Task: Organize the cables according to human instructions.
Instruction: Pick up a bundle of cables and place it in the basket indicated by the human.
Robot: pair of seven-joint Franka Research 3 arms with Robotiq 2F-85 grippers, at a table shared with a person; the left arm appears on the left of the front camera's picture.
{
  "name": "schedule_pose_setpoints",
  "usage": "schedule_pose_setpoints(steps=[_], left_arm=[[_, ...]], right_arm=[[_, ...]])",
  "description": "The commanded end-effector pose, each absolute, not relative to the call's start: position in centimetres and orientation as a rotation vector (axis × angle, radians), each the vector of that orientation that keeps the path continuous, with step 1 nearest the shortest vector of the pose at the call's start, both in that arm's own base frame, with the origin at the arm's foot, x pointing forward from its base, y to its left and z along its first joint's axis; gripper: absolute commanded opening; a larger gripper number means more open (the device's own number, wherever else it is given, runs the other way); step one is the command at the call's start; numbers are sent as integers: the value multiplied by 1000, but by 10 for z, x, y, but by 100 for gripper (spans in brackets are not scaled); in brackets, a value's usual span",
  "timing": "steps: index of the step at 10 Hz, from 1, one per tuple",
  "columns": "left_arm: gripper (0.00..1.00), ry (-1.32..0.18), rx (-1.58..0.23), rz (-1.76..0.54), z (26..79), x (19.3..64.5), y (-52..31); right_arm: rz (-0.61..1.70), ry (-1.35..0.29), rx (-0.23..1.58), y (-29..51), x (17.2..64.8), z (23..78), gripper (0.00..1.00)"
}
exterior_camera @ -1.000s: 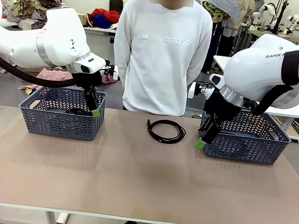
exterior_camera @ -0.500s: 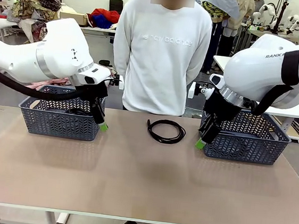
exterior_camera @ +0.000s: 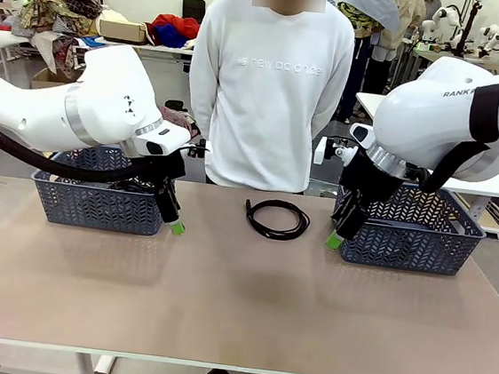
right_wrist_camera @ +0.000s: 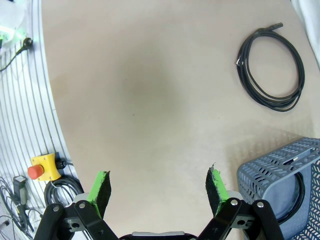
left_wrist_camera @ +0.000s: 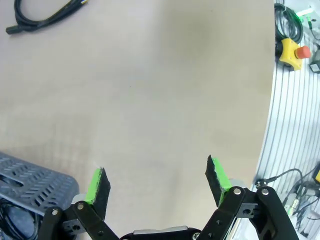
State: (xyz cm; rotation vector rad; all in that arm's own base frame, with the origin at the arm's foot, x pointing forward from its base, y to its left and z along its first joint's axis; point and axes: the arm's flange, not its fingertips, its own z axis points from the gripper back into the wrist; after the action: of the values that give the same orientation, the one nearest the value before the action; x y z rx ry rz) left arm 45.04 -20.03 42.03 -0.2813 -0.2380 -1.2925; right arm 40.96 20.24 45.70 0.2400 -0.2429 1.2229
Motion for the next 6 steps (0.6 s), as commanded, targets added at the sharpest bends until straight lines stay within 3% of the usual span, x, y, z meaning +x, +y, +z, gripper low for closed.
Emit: schedule_pose_setpoints(steps=[1, 6], left_arm=[[100, -241, -280, -1292, 422, 451, -200], [100, -241, -280, -1292, 422, 451, -200]], right_arm=[[1222, -247, 235, 204, 411, 459, 100], [1222, -247, 235, 204, 411, 459, 100]])
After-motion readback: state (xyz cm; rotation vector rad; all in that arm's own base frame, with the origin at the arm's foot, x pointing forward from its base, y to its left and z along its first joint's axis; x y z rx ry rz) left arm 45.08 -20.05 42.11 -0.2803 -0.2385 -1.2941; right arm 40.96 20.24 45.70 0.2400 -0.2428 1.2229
